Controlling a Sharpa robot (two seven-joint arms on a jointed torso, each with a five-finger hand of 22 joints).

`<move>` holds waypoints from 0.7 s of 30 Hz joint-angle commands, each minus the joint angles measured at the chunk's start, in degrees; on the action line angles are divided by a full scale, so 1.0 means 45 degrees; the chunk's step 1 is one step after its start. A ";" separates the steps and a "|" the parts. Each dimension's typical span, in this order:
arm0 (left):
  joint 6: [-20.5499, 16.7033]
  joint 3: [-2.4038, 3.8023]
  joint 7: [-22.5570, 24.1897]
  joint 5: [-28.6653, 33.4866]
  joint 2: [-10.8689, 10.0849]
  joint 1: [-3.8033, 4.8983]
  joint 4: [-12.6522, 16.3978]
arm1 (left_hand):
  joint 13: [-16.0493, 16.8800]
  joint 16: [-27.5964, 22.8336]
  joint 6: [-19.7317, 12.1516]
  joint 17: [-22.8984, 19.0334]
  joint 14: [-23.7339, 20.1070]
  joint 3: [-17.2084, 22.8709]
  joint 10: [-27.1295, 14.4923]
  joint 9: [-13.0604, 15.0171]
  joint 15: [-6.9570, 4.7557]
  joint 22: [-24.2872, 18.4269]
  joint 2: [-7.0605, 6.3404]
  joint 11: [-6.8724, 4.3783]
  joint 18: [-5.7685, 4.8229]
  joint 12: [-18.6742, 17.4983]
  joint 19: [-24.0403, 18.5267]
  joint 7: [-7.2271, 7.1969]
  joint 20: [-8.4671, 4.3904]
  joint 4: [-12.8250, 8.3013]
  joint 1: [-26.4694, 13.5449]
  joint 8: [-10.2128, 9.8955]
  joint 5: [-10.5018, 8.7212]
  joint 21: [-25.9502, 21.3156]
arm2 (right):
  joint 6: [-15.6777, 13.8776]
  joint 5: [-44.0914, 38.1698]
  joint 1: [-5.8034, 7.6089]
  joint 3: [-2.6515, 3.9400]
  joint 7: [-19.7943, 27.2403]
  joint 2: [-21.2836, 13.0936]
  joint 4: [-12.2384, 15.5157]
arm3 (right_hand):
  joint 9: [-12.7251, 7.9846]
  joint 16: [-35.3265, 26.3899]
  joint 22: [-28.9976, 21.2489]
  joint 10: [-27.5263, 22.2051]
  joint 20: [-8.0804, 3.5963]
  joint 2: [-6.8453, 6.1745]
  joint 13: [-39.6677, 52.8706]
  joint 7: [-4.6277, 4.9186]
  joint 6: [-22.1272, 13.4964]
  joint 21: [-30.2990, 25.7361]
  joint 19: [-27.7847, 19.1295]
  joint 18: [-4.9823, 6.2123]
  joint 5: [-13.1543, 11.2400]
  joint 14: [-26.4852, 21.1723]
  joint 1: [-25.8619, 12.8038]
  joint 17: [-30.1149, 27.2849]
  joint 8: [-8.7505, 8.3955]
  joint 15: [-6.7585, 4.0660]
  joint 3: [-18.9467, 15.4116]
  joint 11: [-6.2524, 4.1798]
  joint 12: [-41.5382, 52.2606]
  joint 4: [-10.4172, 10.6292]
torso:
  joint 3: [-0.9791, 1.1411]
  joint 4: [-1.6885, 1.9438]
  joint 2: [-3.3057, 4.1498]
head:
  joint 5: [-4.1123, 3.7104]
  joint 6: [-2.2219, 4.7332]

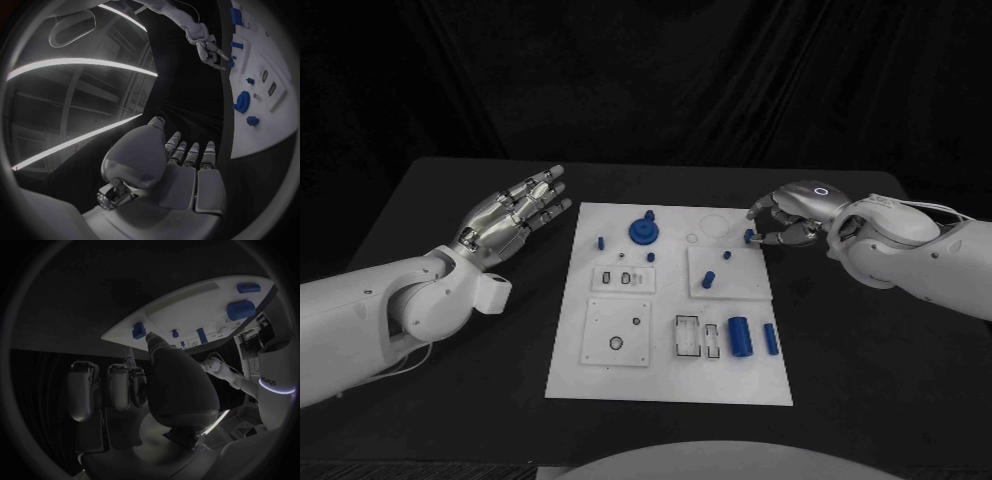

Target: Assemble the parts on the task board

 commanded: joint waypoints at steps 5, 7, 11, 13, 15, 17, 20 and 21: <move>0.0128 0.0011 0.0180 0.0005 0.0008 -0.0018 0.0013 | -0.0004 -0.0047 0.0024 -0.0021 0.0041 0.0097 -0.0020 0.0014 0.0091 -0.0008 0.0030 0.0080 -0.0135 0.0037 -0.0013 -0.0021 0.0046 -0.0019 0.0107 0.0063 0.0040 -0.0024 | 0.0256 -0.0021 -0.0066 0.0004 -0.0442 0.0119 -0.0110 | 0.0064 0.0050 0.2862 0.1353 0.0011 -0.0029 0.3348 0.0030 0.0111 -0.0091 0.0683 -0.0226 -0.0152 0.1008 0.0131 0.1720 0.0136 0.0027 0.0000 0.0048 0.0032 0.0016 | -0.0010 -0.0003 0.0001 | -0.0014 -0.0041; 0.0145 0.0011 0.0168 0.0005 0.0014 -0.0019 0.0011 | -0.0004 -0.0047 0.0024 -0.0021 0.0041 0.0097 -0.0020 0.0014 0.0091 -0.0008 0.0030 0.0080 -0.0135 0.0037 -0.0013 -0.0021 0.0046 -0.0019 0.0107 0.0063 0.0040 -0.0024 | 0.0271 -0.0021 -0.0083 0.0004 -0.0519 0.0153 -0.0138 | 0.0091 0.0044 0.2860 0.1353 0.0015 -0.0017 0.3348 0.0035 0.0142 -0.0098 0.0680 -0.0225 -0.0161 0.1005 0.0144 0.1708 0.0180 0.0030 0.0000 0.0054 0.0032 0.0012 | -0.0002 0.0009 0.0007 | -0.0023 -0.0052; 0.0156 0.0011 0.0156 0.0005 0.0010 -0.0020 0.0014 | -0.0004 -0.0047 0.0024 -0.0021 0.0041 0.0097 -0.0020 0.0014 0.0091 -0.0008 0.0030 0.0080 -0.0135 0.0037 -0.0013 -0.0021 0.0046 -0.0019 0.0107 0.0063 0.0040 -0.0024 | 0.0340 -0.0021 -0.0105 0.0004 -0.0641 0.0190 -0.0172 | 0.0128 0.0036 0.2859 0.1353 0.0018 -0.0014 0.3348 0.0041 0.0181 -0.0101 0.0679 -0.0224 -0.0173 0.1001 0.0158 0.1692 0.0238 0.0036 -0.0005 0.0059 0.0032 0.0005 | 0.0000 0.0004 0.0005 | -0.0021 -0.0068; 0.0155 0.0011 0.0147 0.0005 0.0004 -0.0020 0.0013 | -0.0004 -0.0047 0.0024 -0.0021 0.0041 0.0097 -0.0020 0.0014 0.0091 -0.0008 0.0030 0.0080 -0.0135 0.0037 -0.0013 -0.0021 0.0046 -0.0019 0.0107 0.0063 0.0040 -0.0024 | 0.0399 -0.0021 -0.0112 0.0004 -0.0707 0.0205 -0.0188 | 0.0138 0.0040 0.2858 0.1353 0.0019 -0.0010 0.3348 0.0043 0.0189 -0.0105 0.0678 -0.0223 -0.0175 0.1002 0.0166 0.1698 0.0252 0.0037 -0.0004 0.0061 0.0032 0.0002 | -0.0005 0.0000 0.0002 | -0.0010 -0.0082; 0.0151 0.0011 0.0134 0.0005 -0.0005 -0.0021 0.0027 | -0.0001 -0.0047 0.0016 -0.0021 0.0041 0.0104 -0.0014 0.0013 0.0093 -0.0006 0.0031 0.0085 -0.0138 0.0040 -0.0011 -0.0018 0.0047 -0.0017 0.0107 0.0061 0.0041 -0.0021 | 0.0476 -0.0021 -0.0116 0.0004 -0.0764 0.0218 -0.0204 | 0.0187 0.0040 0.2850 0.1353 0.0025 0.0015 0.3348 0.0051 0.0219 -0.0128 0.0667 -0.0217 -0.0160 0.1000 0.0229 0.1693 0.0324 0.0042 0.0011 0.0069 0.0032 -0.0031 | -0.0006 -0.0002 0.0001 | -0.0002 -0.0092; 0.0160 0.0011 0.0120 0.0005 -0.0015 -0.0021 0.0056 | -0.0001 -0.0047 0.0016 -0.0021 0.0041 0.0104 -0.0014 0.0013 0.0093 -0.0006 0.0031 0.0085 -0.0138 0.0040 -0.0011 -0.0018 0.0047 -0.0017 0.0107 0.0061 0.0041 -0.0021 | 0.0569 -0.0021 -0.0121 0.0004 -0.0826 0.0246 -0.0236 | 0.0216 0.0034 0.2849 0.1353 0.0028 0.0024 0.3348 0.0055 0.0237 -0.0131 0.0666 -0.0217 -0.0153 0.0997 0.0266 0.1681 0.0367 0.0045 0.0016 0.0073 0.0032 -0.0050 | -0.0007 -0.0005 0.0001 | -0.0011 -0.0107; 0.0176 0.0011 0.0097 0.0005 -0.0029 -0.0022 0.0098 | -0.0001 -0.0047 0.0016 -0.0021 0.0041 0.0104 -0.0014 0.0013 0.0093 -0.0006 0.0031 0.0085 -0.0138 0.0040 -0.0011 -0.0018 0.0047 -0.0017 0.0107 0.0061 0.0041 -0.0021 | 0.0647 -0.0021 -0.0135 0.0004 -0.0877 0.0291 -0.0288 | 0.0279 0.0036 0.2846 0.1353 0.0034 0.0029 0.3348 0.0057 0.0285 -0.0142 0.0661 -0.0214 -0.0168 0.0996 0.0309 0.1681 0.0461 0.0051 0.0010 0.0078 0.0032 -0.0070 | -0.0005 0.0005 0.0002 | -0.0033 -0.0115; 0.0180 0.0011 0.0092 0.0005 -0.0031 -0.0022 0.0103 | -0.0001 -0.0047 0.0016 -0.0021 0.0041 0.0104 -0.0014 0.0013 0.0093 -0.0006 0.0031 0.0085 -0.0138 0.0040 -0.0011 -0.0018 0.0047 -0.0017 0.0107 0.0061 0.0041 -0.0021 | 0.0665 -0.0021 -0.0144 0.0004 -0.0892 0.0305 -0.0301 | 0.0299 0.0036 0.2848 0.1353 0.0035 0.0029 0.3348 0.0056 0.0302 -0.0136 0.0664 -0.0216 -0.0173 0.0995 0.0327 0.1678 0.0492 0.0051 0.0009 0.0079 0.0032 -0.0080 | -0.0006 0.0004 0.0001 | -0.0030 -0.0116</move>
